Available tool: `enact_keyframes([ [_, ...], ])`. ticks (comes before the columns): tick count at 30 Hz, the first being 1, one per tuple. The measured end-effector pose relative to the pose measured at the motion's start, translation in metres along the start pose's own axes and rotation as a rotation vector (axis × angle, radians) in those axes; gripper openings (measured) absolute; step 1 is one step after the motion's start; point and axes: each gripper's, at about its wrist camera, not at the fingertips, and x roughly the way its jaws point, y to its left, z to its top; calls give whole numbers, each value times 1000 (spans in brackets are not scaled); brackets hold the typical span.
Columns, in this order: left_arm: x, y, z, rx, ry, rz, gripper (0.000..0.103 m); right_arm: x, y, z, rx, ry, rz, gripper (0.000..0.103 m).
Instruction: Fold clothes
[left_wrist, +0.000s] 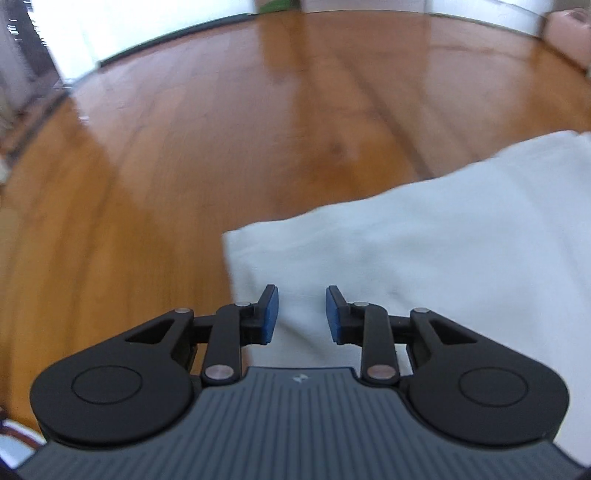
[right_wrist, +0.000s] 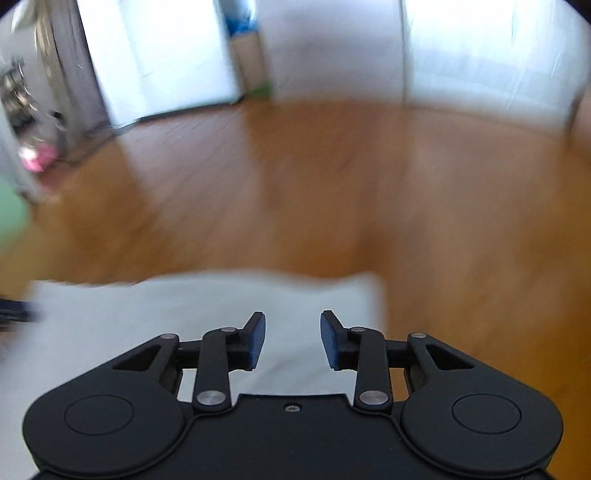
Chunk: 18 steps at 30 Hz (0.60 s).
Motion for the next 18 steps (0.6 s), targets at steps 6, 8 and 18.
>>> enact_keyframes([
  [6,-32,27,-6,-85,-20,94,56,-11,31,-10,-55,48,-84,39],
  [8,-53,33,-16,-56,-7,121,60,-18,39,-10,-41,57,-91,40],
  [18,-155,59,-106,62,76,43,65,-77,155,-86,-206,221,57,41],
])
